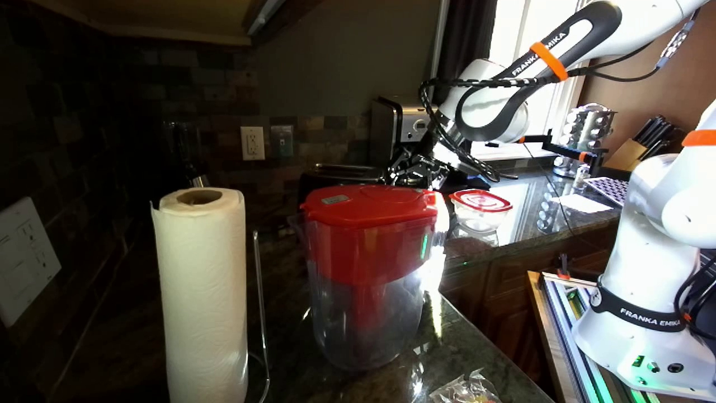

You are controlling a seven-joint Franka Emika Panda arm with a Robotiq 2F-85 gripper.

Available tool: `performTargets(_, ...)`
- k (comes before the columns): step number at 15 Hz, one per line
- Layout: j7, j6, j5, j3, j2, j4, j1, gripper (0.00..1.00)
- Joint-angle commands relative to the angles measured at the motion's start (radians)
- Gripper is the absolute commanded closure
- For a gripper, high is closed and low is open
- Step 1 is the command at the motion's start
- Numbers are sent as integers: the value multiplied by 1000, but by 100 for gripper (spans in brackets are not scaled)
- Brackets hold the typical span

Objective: Move the lever on the toaster

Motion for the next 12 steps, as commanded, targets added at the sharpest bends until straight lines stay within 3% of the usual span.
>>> performTargets(1,-130,35,142,-97,19,1,93,0)
performTargets(6,-391,-2,371,-241,-4,0,227,0)
performTargets(12,-562,-10,507,-308,-2,1,256,0)
